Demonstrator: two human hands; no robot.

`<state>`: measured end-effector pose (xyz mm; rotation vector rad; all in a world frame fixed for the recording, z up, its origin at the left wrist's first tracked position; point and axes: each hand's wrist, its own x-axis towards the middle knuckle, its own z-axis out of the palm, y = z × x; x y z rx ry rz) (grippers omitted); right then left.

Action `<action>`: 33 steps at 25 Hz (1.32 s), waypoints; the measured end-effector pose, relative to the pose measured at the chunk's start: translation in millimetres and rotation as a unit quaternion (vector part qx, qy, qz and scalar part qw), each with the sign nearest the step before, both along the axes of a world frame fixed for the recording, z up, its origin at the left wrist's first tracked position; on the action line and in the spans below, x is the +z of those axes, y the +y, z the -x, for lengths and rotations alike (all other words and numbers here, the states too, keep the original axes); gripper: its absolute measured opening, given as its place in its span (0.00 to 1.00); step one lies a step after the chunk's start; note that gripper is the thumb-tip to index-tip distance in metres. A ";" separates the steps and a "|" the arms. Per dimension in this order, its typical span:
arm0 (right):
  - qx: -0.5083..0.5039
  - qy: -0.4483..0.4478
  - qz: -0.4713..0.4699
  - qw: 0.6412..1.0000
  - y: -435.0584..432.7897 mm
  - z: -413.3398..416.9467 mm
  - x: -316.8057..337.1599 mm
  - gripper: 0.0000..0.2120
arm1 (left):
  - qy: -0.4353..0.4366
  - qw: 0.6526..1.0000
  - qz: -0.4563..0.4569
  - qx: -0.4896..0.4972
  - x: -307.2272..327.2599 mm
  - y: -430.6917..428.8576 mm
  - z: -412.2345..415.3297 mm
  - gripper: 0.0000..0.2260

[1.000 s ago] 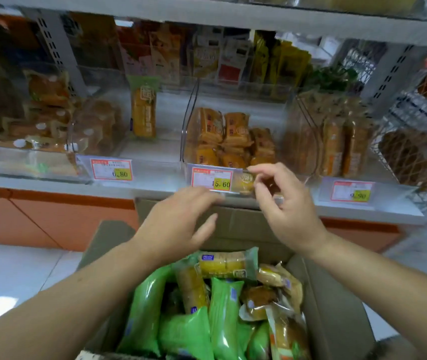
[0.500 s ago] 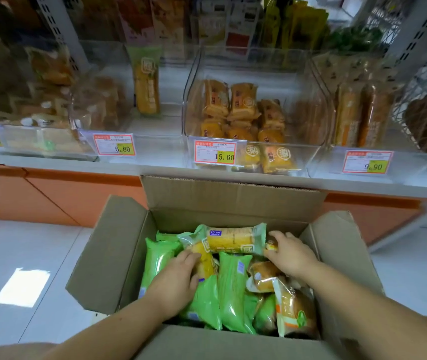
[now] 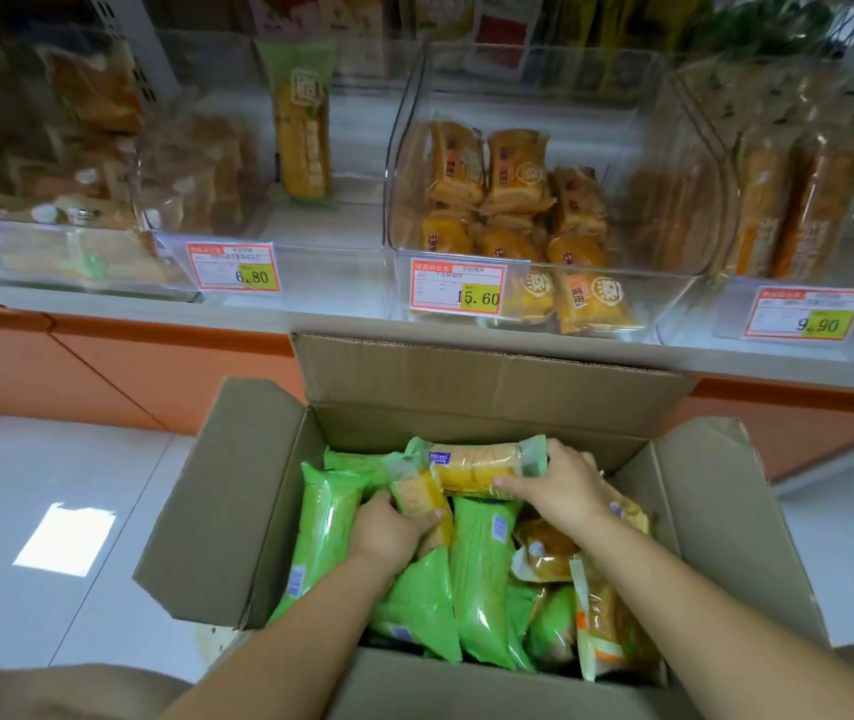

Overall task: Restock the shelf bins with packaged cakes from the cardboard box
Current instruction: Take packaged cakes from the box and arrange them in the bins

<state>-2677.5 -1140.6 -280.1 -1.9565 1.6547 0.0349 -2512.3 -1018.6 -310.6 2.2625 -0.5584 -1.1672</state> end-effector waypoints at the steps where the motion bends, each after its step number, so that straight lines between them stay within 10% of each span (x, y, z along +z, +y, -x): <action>1: 0.008 -0.032 -0.003 0.999 1.3 -0.6 3.1 0.27 | 0.011 1.000 0.013 0.007 1.8 -0.4 -0.6 0.17; 5: -0.039 -0.261 -0.050 0.963 13.0 -1.3 35.0 0.22 | 0.062 0.995 0.077 0.032 20.8 3.0 -2.8 0.17; 12: -0.063 -0.339 -0.012 0.939 5.6 14.9 97.2 0.22 | 0.054 0.977 0.202 -0.049 78.2 12.0 -39.1 0.34; 17: -0.018 -0.402 -0.029 0.915 24.3 15.2 137.0 0.16 | 0.120 0.966 0.222 -0.062 136.1 30.0 -55.1 0.11; 23: 0.041 -0.448 0.028 0.893 26.5 -19.9 234.8 0.13 | 0.273 0.915 0.296 0.020 224.0 35.5 -86.1 0.14; 29: 0.050 -0.505 0.097 0.856 2.6 -114.3 295.7 0.11 | 0.022 0.918 0.396 0.026 282.5 7.4 -165.1 0.35; 33: 0.078 -0.411 0.197 0.887 -49.5 -199.2 293.2 0.19 | -0.057 0.902 0.426 0.039 293.9 -20.2 -218.5 0.27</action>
